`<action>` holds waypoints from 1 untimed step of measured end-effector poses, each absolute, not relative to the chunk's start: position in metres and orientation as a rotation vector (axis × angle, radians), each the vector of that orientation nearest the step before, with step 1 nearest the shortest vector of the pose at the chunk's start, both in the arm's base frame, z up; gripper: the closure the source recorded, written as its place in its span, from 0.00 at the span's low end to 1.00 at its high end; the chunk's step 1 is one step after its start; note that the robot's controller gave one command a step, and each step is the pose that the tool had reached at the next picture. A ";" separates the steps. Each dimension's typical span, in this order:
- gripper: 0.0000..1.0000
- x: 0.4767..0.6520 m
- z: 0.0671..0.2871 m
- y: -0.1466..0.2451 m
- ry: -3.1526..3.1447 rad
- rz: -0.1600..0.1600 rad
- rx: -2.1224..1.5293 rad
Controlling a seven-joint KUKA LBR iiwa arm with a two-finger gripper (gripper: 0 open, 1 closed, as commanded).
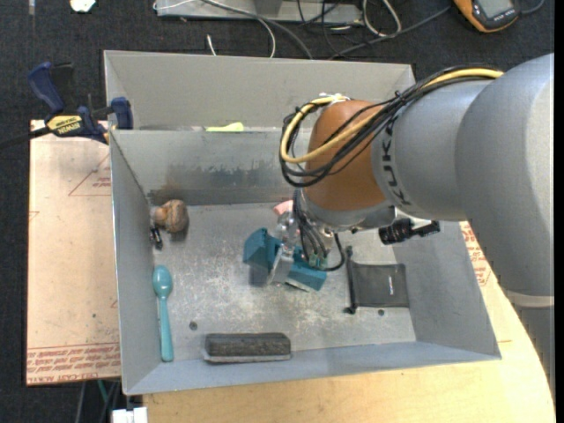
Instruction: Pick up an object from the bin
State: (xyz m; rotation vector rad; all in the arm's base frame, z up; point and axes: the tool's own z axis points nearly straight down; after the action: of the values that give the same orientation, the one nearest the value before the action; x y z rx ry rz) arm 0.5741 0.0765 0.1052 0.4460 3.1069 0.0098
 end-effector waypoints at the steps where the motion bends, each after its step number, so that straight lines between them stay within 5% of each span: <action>1: 1.00 0.576 0.148 0.077 3.102 0.012 0.444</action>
Offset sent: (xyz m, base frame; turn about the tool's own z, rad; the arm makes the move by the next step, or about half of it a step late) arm 0.0013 -0.0001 0.1229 -0.0007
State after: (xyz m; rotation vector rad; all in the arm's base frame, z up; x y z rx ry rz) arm 0.5759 0.0769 0.1476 0.4438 3.1015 0.0123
